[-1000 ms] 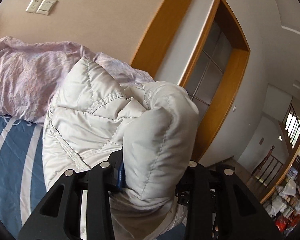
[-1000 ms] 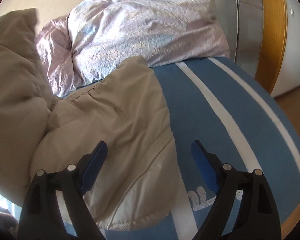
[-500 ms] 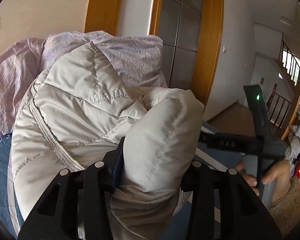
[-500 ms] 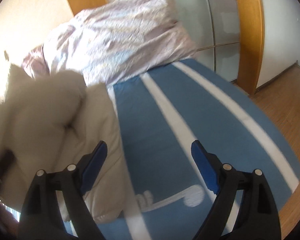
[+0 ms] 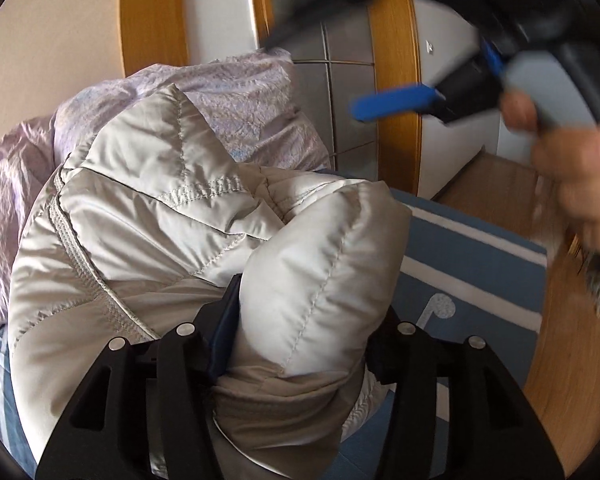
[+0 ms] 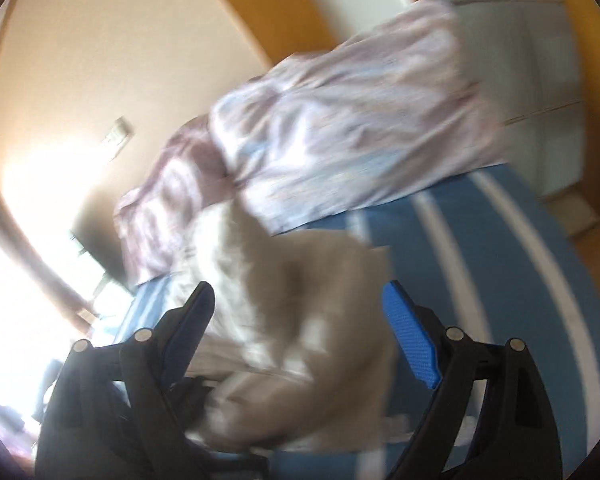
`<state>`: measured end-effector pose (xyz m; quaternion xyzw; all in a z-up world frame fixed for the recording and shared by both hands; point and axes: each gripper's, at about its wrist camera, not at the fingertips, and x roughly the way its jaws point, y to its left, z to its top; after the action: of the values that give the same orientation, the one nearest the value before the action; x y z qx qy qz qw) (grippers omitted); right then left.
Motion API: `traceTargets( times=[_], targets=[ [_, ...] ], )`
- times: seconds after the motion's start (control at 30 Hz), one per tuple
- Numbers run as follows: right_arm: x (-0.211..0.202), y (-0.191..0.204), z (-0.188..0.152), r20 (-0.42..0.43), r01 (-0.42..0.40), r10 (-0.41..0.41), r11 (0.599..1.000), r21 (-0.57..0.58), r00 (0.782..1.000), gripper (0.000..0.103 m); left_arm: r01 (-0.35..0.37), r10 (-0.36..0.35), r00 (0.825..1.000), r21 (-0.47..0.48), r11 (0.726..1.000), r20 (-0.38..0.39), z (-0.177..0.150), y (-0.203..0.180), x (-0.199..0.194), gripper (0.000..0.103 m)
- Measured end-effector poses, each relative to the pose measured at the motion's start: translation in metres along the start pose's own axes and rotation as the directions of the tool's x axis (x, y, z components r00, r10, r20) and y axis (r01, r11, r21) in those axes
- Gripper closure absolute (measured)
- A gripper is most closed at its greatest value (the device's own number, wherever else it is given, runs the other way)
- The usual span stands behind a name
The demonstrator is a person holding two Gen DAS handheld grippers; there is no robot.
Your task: Fold large clothes
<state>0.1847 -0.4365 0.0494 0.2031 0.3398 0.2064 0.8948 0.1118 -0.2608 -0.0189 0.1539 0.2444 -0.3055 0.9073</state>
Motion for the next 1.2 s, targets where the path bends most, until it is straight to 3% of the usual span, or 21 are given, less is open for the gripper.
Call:
traceTargets(
  times=[0.13,0.4,0.83,0.97,1.1,1.17,1.2],
  targets=[
    [0.031,0.019,0.010,-0.090,0.000,-0.006,0.998,-0.062,0.996,0.017,-0.023,0.024,1.000,0.080,0.997,-0.011,-0.006,-0.016,0.008,0.044],
    [0.061,0.001,0.004,-0.199,-0.019,0.022,1.000,0.018,0.980,0.022,-0.033,0.037,0.999,0.160,0.987,-0.020,-0.015,-0.031,0.015,0.044],
    [0.084,-0.016,-0.011,-0.298,-0.039,0.041,0.999,0.013,0.954,0.030,-0.036,0.046,0.998,0.248,0.968,-0.037,-0.021,-0.044,0.027,0.040],
    [0.097,-0.031,-0.020,-0.337,-0.055,0.073,0.997,0.063,0.939,0.033,-0.026,0.039,0.998,0.267,0.963,-0.044,-0.023,-0.046,0.031,0.040],
    [0.101,-0.039,-0.022,-0.340,-0.088,0.118,0.991,0.102,0.933,0.044,-0.029,0.043,0.998,0.294,0.955,-0.043,-0.026,-0.047,0.036,0.039],
    [0.101,-0.043,-0.023,-0.337,-0.083,0.117,0.990,0.113,0.934,0.054,-0.027,0.042,0.998,0.296,0.955,-0.046,-0.028,-0.049,0.037,0.039],
    [0.101,-0.044,-0.022,-0.334,-0.079,0.114,0.990,0.117,0.936,0.064,-0.023,0.039,0.998,0.296,0.955,-0.048,-0.028,-0.049,0.038,0.039]
  ],
)
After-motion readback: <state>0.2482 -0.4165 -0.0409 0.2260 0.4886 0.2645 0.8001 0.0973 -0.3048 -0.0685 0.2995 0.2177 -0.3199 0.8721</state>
